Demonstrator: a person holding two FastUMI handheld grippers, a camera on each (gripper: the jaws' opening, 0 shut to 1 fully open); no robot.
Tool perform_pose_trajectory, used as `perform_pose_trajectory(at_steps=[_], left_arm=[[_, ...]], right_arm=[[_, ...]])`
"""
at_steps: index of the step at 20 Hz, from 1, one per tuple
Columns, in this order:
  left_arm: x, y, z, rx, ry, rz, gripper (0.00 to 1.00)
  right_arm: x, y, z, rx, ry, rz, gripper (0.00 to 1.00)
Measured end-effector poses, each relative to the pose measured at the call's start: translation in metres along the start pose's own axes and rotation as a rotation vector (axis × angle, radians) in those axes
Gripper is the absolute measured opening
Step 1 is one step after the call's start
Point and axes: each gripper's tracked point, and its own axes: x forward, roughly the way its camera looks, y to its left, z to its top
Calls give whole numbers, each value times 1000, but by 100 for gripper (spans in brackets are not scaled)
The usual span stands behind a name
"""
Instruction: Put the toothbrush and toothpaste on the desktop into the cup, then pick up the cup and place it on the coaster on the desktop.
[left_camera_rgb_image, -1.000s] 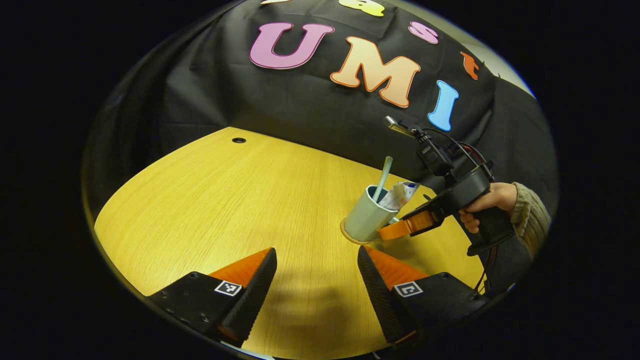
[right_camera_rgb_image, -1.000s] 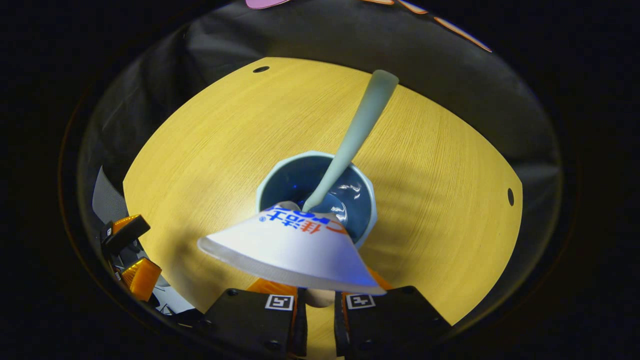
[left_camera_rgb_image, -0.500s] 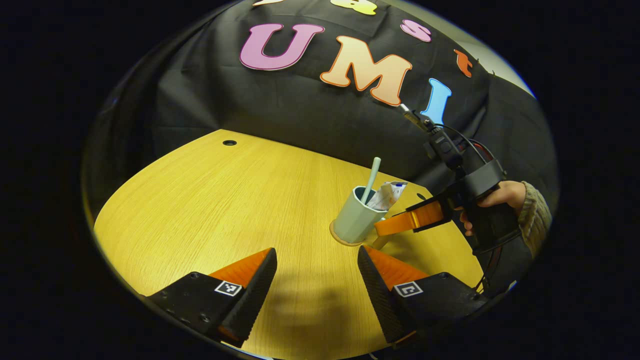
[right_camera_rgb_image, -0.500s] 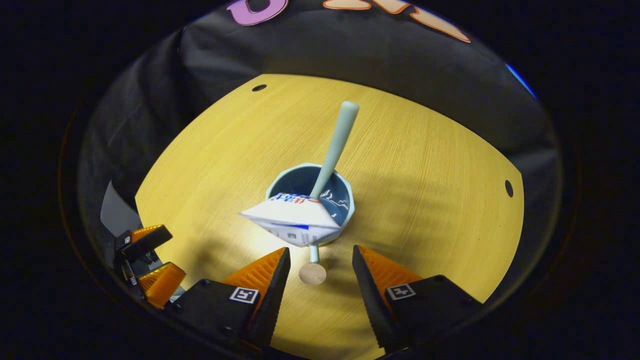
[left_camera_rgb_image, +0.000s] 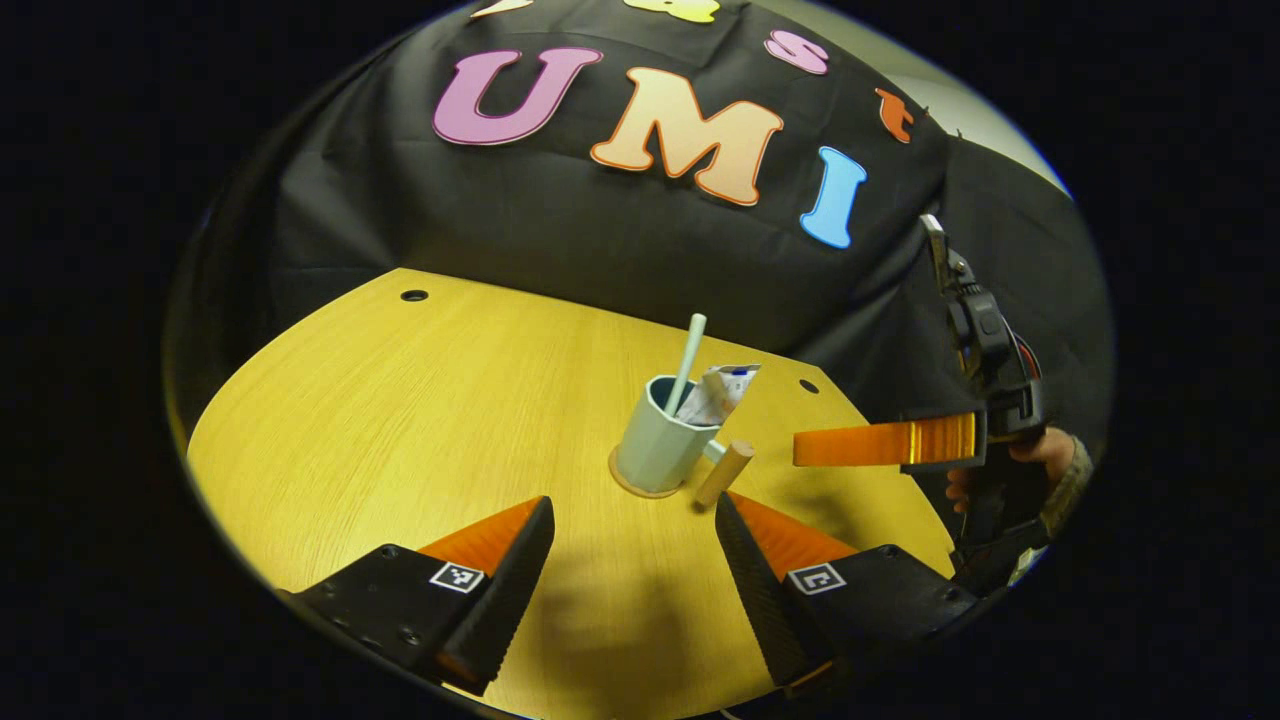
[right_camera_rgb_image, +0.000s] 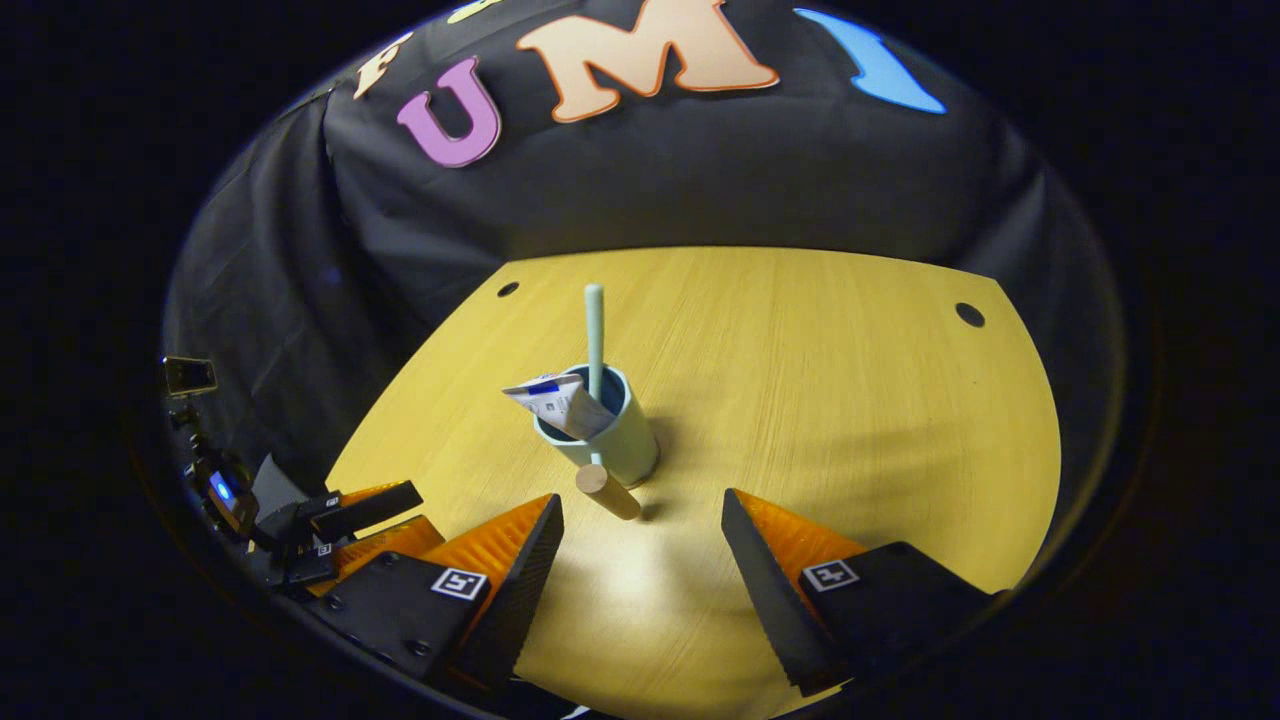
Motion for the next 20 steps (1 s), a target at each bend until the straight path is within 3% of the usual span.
perform_pose_trajectory(at_steps=[5, 6, 10, 13, 14, 15, 20], left_arm=[[7, -15, -2, 42, 27, -47, 93], [9, -17, -4, 47, 36, -56, 94], [17, -21, -5, 83, 73, -86, 94], [20, -25, -4, 102, 84, -109, 94], [20, -25, -5, 107, 88, -115, 94], [21, -26, -5, 113, 96, -121, 94], [25, -26, -10, 127, 120, -138, 94]], right_arm=[[-22, -28, -29, 109, -52, -62, 98], [-29, -34, -35, 126, -48, -77, 94], [-37, -50, -43, 192, -70, -119, 98], [-41, -55, -39, 202, -93, -139, 98], [-42, -56, -39, 205, -97, -145, 94], [-43, -56, -39, 208, -96, -148, 98], [-45, -59, -41, 194, -100, -177, 98]])
